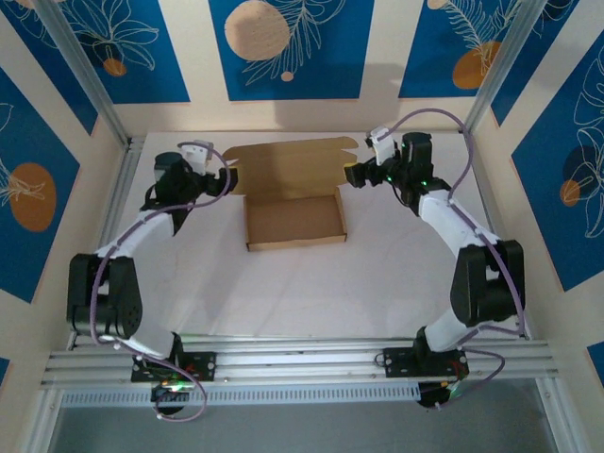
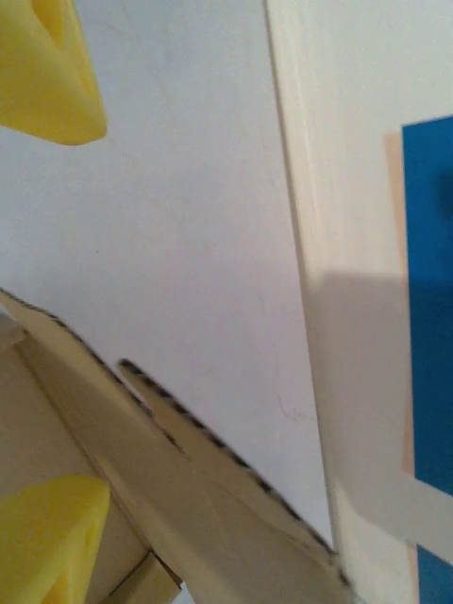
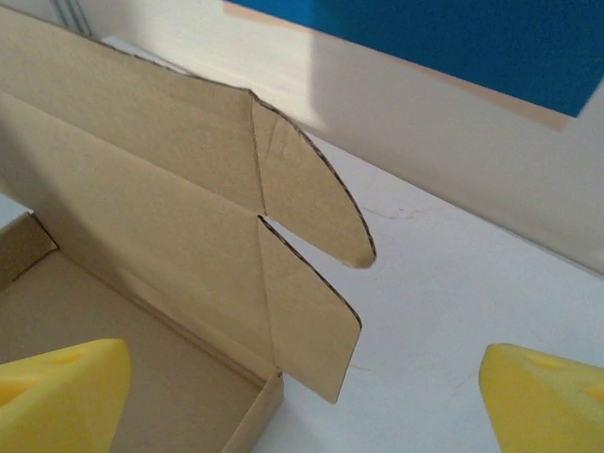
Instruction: Fold the paper box
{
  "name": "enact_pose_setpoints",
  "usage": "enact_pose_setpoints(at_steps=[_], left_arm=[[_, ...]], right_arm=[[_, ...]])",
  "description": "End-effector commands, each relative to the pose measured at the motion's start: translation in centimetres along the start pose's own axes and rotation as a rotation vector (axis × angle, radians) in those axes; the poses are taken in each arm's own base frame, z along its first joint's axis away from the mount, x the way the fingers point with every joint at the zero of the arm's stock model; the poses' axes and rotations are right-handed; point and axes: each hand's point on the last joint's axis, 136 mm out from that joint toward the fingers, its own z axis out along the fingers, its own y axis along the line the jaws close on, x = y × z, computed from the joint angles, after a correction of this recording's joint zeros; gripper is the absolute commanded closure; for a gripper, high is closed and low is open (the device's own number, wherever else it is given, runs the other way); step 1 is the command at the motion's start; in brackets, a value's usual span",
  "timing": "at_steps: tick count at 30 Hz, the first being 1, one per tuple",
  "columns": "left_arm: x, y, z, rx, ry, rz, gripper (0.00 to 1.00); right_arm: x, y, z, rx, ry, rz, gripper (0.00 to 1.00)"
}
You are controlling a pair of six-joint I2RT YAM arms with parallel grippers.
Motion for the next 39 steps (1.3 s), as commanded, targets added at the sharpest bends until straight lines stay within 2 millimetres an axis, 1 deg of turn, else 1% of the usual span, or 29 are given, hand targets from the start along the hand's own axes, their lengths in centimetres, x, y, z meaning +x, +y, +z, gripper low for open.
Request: enact_pose_setpoints(at_steps=[1,5,6,9,12,14,16,21,23,25,27,29,30,32,36,39], left_arm=[[-2.4,-2.4,0.4,0.176,-0.104,0.012,0.13],[-1.1,-3.5,1.2,0.283,-0.069,0.007,0.20],[-0.9,-3.4,1.4,0.280,-0.059,0.004,0.22],[-0.3,-2.7,1.8,0.254,-0.040,-0.006,0.27],[-0.2,-2.6,2.1,0.247,-0.024,-0.007,0.33],[-0.1,-2.1,2.3,0.223,-0.017,-0.013,0.39],[-0.1,-1.9,2.7,0.220,-0.009,-0.026,0.46],[0.4,-2.2,3.3,0.252,0.016,-0.065,0.72],[0.2,-2.6,3.4,0.274,0.006,-0.079,0.77],[0.1,-3.1,3.4,0.296,-0.005,-0.086,0.81],[0.2,-3.8,3.5,0.320,-0.002,-0.094,0.83],[0.3,-4.4,3.5,0.333,0.000,-0.097,0.83],[0.3,-4.6,3.5,0.338,-0.002,-0.100,0.83],[0.3,-5.1,3.3,0.351,-0.015,-0.114,0.83],[0.6,-5.6,3.2,0.343,-0.019,-0.146,0.80],[0.5,-5.5,3.1,0.309,-0.032,-0.174,0.79]], right_arm=[[-0.7,0.7,1.1,-0.080,-0.013,-0.095,0.04],[-0.7,-0.4,2.9,-0.081,0.011,-0.074,0.05],[-1.1,-0.5,3.2,-0.079,0.009,-0.071,0.05],[-1.0,-0.6,4.3,-0.091,0.016,-0.061,0.08],[-0.1,-0.1,5.5,-0.110,0.060,-0.076,0.12],[0.5,-0.2,6.1,-0.109,0.084,-0.062,0.15],[0.9,-0.2,6.4,-0.117,0.098,-0.043,0.22],[1.5,-0.1,6.4,-0.108,0.131,-0.015,0.42],[1.6,0.0,6.3,-0.095,0.138,-0.019,0.51],[1.8,0.2,6.2,-0.078,0.138,-0.012,0.58],[1.7,0.1,6.0,-0.056,0.142,0.010,0.62],[1.6,0.3,5.9,-0.045,0.141,0.042,0.69],[1.5,0.4,5.8,-0.040,0.144,0.057,0.71],[1.3,1.1,5.7,-0.049,0.148,0.090,0.74],[1.0,2.4,5.0,-0.076,0.140,0.178,0.76],[0.7,3.0,4.4,-0.076,0.127,0.247,0.80]])
